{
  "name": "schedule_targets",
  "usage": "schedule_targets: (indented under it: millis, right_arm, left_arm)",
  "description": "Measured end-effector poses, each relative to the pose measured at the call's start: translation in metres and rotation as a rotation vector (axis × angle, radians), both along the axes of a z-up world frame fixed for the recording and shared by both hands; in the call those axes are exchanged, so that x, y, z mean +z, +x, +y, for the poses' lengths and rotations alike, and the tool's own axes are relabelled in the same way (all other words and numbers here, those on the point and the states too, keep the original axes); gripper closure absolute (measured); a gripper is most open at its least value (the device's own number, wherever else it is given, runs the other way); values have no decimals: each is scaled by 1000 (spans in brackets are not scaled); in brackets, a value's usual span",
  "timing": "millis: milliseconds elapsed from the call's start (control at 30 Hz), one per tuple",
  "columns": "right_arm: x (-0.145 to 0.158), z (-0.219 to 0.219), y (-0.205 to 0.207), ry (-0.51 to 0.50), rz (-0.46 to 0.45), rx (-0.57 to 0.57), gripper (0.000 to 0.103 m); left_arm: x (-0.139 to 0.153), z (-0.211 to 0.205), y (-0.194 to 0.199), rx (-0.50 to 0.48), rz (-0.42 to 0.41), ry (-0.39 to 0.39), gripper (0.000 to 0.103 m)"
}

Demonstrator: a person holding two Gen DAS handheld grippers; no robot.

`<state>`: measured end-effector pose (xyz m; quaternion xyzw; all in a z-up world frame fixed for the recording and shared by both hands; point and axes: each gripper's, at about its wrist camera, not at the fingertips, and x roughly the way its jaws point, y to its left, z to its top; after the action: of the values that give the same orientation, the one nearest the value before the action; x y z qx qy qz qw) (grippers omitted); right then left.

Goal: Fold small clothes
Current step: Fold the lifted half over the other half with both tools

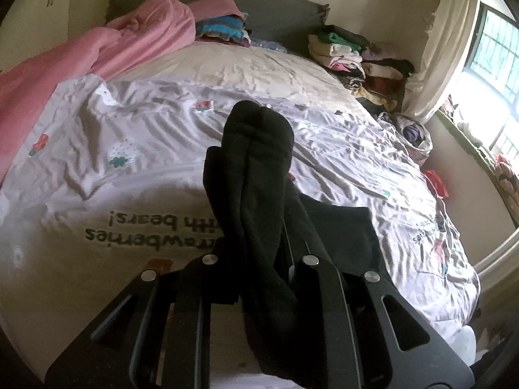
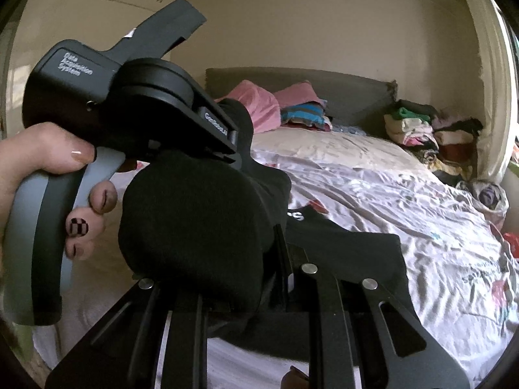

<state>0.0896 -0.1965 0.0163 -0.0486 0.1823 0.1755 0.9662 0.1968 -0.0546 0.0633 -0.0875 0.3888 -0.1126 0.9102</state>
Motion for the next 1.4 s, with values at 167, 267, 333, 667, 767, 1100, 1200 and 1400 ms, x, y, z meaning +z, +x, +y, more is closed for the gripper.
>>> schedule_targets:
  millis: [167, 267, 333, 667, 767, 1100, 1200, 1400]
  right_arm:
    - [0, -15, -1, 26, 7, -16, 86]
    - [-1, -22, -2, 38, 12, -22, 86]
    - [-2, -27, 0, 45, 16, -27, 86]
    - [-13, -48, 5, 77, 56, -55, 86]
    - [-18, -56, 7, 85, 70, -70, 86]
    - [-36, -66, 12, 88, 116, -101, 86]
    - [-40, -69, 14, 91, 130, -107, 86]
    - [-51, -77, 20, 121, 179, -121, 86]
  left_arm:
    - [1, -16, -2, -2, 2, 10, 94]
    - [0, -23, -3, -2, 4, 13, 93]
    - [0, -28, -4, -2, 5, 19, 93]
    - [-8, -54, -1, -18, 18, 35, 93]
    - [-13, -61, 1, -26, 25, 29, 93]
    - [-34, -71, 5, -49, 51, -19, 91]
    - [-38, -72, 8, -48, 58, -47, 86]
    - [-58, -70, 16, -31, 108, -145, 60]
